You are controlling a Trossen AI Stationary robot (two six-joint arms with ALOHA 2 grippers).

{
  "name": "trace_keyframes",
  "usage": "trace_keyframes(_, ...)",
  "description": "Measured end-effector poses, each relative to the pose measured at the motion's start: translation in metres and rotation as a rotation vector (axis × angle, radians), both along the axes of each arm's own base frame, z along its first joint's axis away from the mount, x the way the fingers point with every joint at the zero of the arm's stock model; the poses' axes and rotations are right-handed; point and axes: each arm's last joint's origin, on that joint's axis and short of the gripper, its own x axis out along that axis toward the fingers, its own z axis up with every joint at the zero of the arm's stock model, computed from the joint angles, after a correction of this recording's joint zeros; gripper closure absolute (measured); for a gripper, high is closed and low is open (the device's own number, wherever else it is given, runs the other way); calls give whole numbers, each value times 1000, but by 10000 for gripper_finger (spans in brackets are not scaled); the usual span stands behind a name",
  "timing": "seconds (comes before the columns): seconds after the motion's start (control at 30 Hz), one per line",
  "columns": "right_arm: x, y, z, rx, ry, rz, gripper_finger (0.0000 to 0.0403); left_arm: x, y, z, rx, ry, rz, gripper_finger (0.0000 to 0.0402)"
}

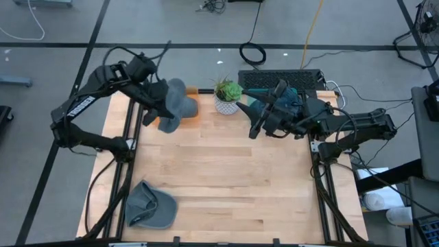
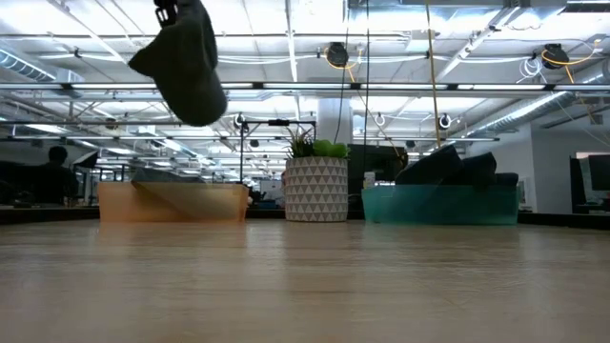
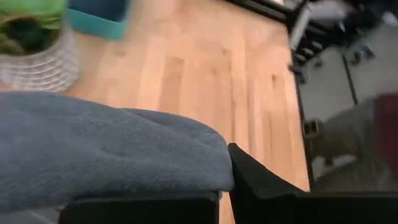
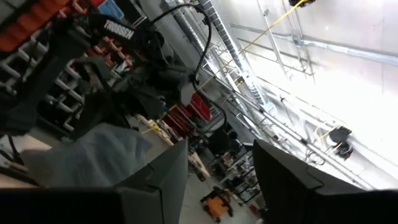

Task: Pick & Place hat
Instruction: Put the top gray cap into the orange bin

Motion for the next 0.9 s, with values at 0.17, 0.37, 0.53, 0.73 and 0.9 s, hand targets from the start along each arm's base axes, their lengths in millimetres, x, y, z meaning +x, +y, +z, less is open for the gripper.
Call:
trace_keyframes(0.17,0,0,0,71,-27,21,237,12,0,-6,-96,-67,-190,394)
trace_keyframes(0.37,0,0,0,112,-42,36,237,18,-5,-23,-376,72,-261,394)
trace_keyframes(0.53,0,0,1,111,-49,36,238,20,-6,-31,-192,257,-175,394)
trace_keyframes(0.73,-1,0,3,114,-74,38,240,16,2,-32,24,327,-147,394)
trace_keyframes(0.9,-1,0,5,116,-94,38,239,14,10,-33,177,371,-142,394)
